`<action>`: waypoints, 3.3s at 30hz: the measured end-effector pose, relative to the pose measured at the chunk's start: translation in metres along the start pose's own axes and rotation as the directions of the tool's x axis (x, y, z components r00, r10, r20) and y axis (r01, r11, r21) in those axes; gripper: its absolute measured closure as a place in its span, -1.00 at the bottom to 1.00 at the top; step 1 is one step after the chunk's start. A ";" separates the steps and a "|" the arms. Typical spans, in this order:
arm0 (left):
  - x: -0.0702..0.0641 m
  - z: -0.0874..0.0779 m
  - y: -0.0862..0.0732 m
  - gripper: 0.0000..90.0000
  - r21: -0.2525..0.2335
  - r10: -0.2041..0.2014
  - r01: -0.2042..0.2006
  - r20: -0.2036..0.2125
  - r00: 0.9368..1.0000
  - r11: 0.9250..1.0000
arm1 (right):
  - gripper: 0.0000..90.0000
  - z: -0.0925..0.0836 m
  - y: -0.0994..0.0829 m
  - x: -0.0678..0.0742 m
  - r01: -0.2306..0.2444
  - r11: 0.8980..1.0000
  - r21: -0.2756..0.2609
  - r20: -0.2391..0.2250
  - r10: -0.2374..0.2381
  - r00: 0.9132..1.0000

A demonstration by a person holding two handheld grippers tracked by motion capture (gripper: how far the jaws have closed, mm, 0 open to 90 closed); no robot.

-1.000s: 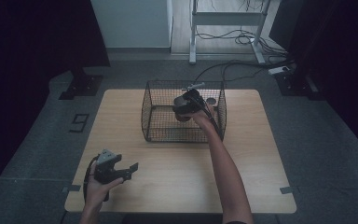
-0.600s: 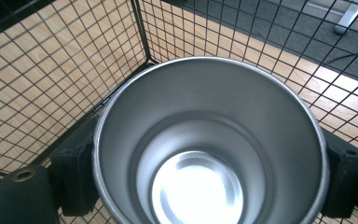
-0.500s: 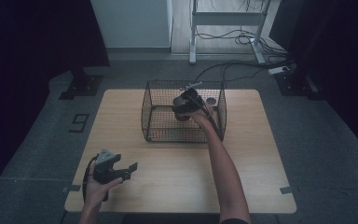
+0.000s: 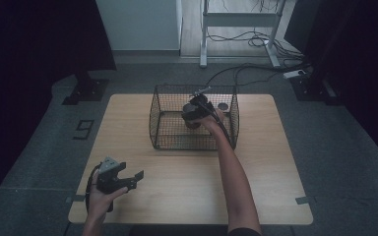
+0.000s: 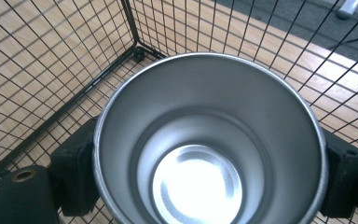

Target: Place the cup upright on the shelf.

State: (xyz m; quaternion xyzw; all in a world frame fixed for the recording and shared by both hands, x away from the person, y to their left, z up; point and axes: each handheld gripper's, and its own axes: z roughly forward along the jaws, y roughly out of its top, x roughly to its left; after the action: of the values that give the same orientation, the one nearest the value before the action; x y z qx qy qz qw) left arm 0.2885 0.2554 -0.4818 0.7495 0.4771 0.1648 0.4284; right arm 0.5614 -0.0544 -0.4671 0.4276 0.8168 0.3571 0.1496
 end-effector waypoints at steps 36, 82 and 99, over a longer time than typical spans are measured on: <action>0.001 -0.001 0.000 -0.63 0.000 0.000 0.000 0.001 1.000 1.000 | -0.70 0.013 -0.006 -0.005 0.013 0.987 0.159 0.043 -0.020 0.999; -0.006 0.004 0.001 -0.63 0.012 0.014 -0.014 -0.001 1.000 1.000 | -0.66 -0.092 -0.010 0.018 -0.014 0.987 -0.161 -0.006 0.013 1.000; -0.012 0.008 0.001 -0.63 0.026 0.034 -0.034 0.000 0.999 0.999 | -0.60 -0.156 -0.076 0.030 0.008 0.964 -0.264 -0.021 -0.014 1.000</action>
State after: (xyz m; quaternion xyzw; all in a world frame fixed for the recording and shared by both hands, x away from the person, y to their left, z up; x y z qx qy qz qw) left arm 0.2883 0.2407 -0.4839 0.7628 0.4664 0.1660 0.4159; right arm 0.4132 -0.1305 -0.4103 0.3953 0.7659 0.4667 0.1980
